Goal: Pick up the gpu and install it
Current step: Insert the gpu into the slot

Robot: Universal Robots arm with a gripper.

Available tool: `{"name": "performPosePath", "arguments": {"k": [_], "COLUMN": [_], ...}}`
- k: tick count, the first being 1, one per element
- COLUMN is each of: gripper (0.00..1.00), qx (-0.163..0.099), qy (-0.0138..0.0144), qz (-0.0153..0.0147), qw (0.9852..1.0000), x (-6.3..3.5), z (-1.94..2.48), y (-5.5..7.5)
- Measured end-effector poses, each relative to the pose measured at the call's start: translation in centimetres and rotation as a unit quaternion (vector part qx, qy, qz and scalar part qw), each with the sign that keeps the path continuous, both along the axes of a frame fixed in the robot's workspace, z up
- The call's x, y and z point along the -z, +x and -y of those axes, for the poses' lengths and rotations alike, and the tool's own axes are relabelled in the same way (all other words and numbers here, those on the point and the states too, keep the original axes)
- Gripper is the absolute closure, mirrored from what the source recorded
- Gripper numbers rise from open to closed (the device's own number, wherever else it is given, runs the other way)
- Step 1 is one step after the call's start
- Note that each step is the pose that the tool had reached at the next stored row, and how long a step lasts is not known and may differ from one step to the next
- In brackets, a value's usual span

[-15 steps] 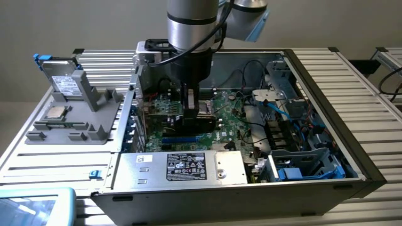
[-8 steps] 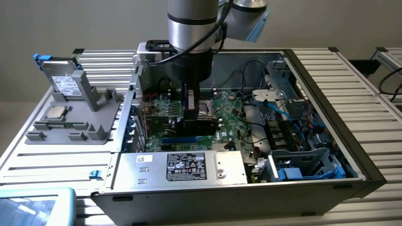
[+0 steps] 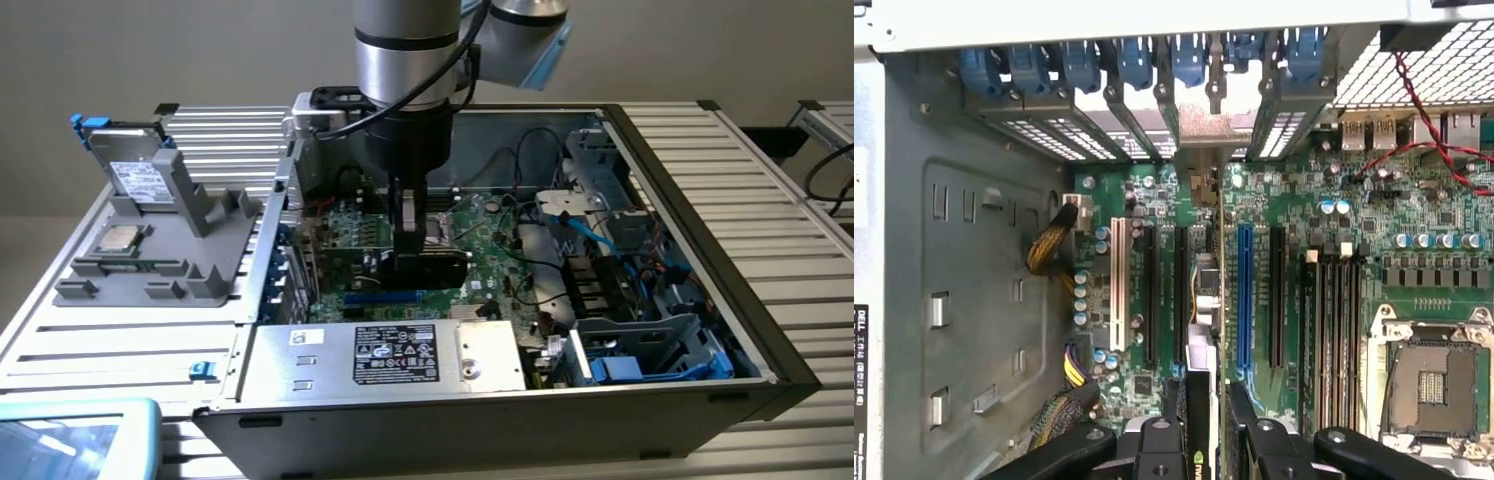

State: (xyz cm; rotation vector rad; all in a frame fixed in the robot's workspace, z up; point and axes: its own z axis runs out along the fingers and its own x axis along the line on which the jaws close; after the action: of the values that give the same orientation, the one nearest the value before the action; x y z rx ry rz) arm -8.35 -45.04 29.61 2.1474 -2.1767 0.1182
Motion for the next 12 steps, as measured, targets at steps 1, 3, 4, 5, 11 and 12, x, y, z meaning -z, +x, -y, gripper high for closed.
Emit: {"name": "performPosePath", "arguments": {"k": [1,3,4,5,11,12], "gripper": [0.73,0.73,0.73,0.73,0.73,0.73], "qx": [0.0,0.0,-0.001,-0.001,-0.001,-0.001], "qy": [-0.0001,-0.0001,-0.0001,-0.0001,-0.0001,-0.0001], "qz": [0.0025,0.0048,0.0049,0.0058,0.01,0.0102], "qw": [1.0,1.0,1.0,1.0,0.9999,0.9999], "x": [-0.01,-0.01,0.0,0.04,0.55,0.62], "z": [-0.14,-0.31,-0.31,-0.35,-0.85,-0.92], "y": [0.0,0.0,0.0,-0.06,-0.5,-0.59]}}
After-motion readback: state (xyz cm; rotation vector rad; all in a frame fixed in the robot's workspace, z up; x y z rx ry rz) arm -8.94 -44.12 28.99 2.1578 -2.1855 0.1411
